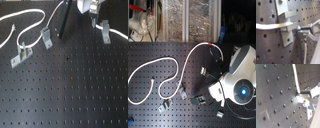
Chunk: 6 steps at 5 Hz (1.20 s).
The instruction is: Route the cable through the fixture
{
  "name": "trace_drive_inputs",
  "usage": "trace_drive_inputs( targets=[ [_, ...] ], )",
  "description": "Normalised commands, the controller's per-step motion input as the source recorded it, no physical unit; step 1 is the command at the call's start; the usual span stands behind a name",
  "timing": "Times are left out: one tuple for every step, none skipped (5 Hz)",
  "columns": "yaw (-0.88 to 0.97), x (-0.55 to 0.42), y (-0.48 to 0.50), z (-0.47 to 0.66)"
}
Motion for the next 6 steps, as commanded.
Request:
trace_drive_inputs(
  targets=[
    [-1.0,0.002,0.001,0.15],
    [-0.96,0.002,0.001,0.11],
    [-0.29,-0.053,0.099,-0.02],
    [0.0,-0.056,0.205,-0.07],
    [0.0,0.009,0.197,-0.08],
    [0.0,0.185,0.278,-0.12]
  ],
)
